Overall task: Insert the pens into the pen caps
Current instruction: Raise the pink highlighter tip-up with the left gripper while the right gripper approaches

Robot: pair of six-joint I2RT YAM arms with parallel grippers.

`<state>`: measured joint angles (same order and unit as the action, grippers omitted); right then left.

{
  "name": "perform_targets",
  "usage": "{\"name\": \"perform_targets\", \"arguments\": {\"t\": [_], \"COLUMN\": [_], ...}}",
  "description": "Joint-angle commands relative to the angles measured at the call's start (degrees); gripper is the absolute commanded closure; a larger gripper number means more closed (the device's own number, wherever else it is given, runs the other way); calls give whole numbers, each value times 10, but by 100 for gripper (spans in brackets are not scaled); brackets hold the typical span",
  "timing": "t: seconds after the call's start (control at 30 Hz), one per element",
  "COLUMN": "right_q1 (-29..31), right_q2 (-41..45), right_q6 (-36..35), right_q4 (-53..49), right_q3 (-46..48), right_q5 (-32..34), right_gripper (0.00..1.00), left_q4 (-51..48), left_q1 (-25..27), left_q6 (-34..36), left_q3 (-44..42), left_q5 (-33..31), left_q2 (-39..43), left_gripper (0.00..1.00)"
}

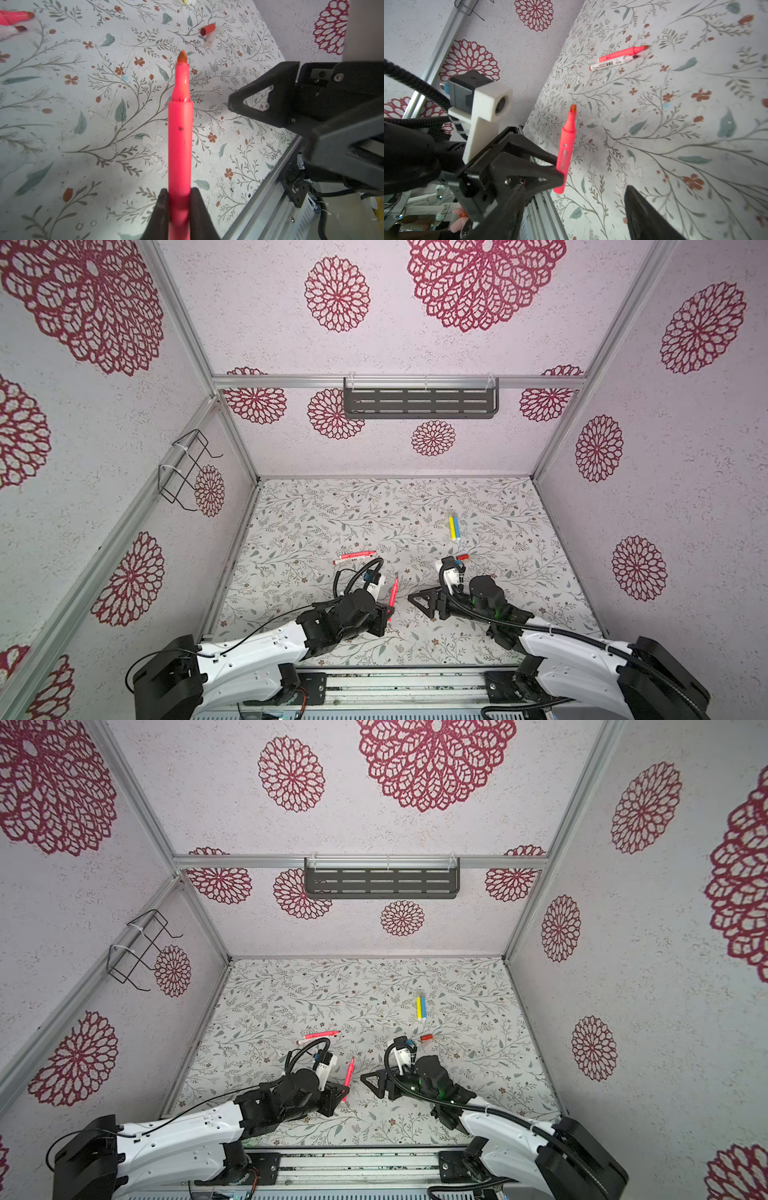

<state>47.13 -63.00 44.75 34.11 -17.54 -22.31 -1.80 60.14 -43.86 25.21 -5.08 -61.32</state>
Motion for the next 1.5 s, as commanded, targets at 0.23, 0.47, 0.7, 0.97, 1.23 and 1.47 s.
{"name": "perform_targets", "arguments": {"t": [0.23,0.47,0.7,0.97,1.23,1.47], "right_q1": [26,36,43,46,51,59], "right_q2": [-116,-141,-145,-130,-116,-120], "right_q6": [11,12,12,12,18,22], "right_q4": [108,98,87,87,103,111], "right_q3": [-81,-95,-101,-95,-91,-90], "right_q5": [1,9,12,21,19,20], "right_gripper": [40,50,70,96,99,99], "left_q4": [44,41,44,49,56,51], "left_q1": [32,32,32,32,32,31], "left_q6": [-11,-9,-7,-8,-8,14], "left_q3": [9,5,7,8,17,30], "left_q5": [-28,-39,-48,-55,-64,-81], "left_q2": [-17,2,7,3,-18,-21], "left_gripper": [89,89,89,82,55,65]}}
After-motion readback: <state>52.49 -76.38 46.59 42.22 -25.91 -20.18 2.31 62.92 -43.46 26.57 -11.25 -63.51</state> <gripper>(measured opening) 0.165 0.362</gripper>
